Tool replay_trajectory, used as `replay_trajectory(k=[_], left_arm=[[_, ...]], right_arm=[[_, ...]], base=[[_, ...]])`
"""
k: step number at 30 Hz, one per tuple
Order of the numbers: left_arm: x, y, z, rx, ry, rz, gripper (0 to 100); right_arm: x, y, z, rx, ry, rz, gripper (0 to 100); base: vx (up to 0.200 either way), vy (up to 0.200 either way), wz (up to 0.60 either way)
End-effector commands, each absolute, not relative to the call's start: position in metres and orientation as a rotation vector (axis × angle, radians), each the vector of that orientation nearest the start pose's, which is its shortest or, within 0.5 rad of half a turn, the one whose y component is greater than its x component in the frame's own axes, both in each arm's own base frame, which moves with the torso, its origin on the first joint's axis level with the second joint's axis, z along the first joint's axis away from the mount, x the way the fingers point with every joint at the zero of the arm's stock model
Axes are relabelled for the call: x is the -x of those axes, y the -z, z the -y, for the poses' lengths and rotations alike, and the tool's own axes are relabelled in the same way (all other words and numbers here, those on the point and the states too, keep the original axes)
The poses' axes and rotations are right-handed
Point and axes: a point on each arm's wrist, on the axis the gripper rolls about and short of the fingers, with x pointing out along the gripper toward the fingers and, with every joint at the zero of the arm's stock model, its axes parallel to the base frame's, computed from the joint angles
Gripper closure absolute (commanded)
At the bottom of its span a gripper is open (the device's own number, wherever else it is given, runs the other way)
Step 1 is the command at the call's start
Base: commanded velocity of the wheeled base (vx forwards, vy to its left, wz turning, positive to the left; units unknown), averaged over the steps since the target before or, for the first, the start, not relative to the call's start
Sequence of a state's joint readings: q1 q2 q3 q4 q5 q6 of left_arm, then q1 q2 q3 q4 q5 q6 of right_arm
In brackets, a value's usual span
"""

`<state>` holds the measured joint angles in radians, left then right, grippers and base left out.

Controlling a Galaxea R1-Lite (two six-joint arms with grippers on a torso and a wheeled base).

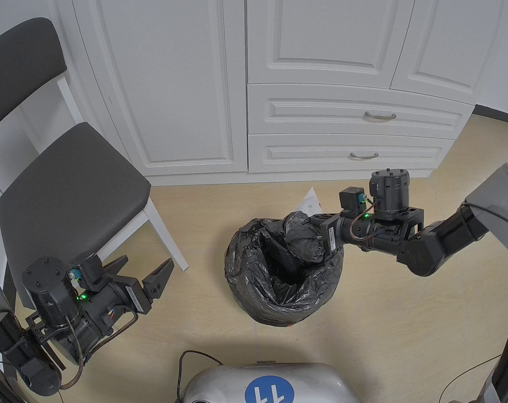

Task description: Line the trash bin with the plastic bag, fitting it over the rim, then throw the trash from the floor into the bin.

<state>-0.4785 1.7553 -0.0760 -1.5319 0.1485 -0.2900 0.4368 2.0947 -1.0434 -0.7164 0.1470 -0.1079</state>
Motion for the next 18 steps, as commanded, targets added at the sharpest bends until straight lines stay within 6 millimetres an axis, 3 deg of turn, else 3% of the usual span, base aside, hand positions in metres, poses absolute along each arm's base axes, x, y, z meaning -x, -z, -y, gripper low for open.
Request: replay_trajectory(k=[1,8,18], left_arm=[[-0.175,-0.095,0.082,0.275,0.271,-0.222,0],[-0.177,-0.097,0.074,0.306,0.232,-0.211,0],[-0.178,-0.095,0.075,0.316,0.226,-0.22,0]], right_arm=[[-0.368,-0.07,-0.192,0.157,-0.609,-0.351,100],[-0.368,-0.058,-0.192,0.169,-0.602,-0.406,100],[-0.326,-0.069,-0.204,0.221,-0.682,-0.488,100]], base=[[0.0,0.0,0.0],[0.0,0.0,0.0],[0.0,0.0,0.0]])
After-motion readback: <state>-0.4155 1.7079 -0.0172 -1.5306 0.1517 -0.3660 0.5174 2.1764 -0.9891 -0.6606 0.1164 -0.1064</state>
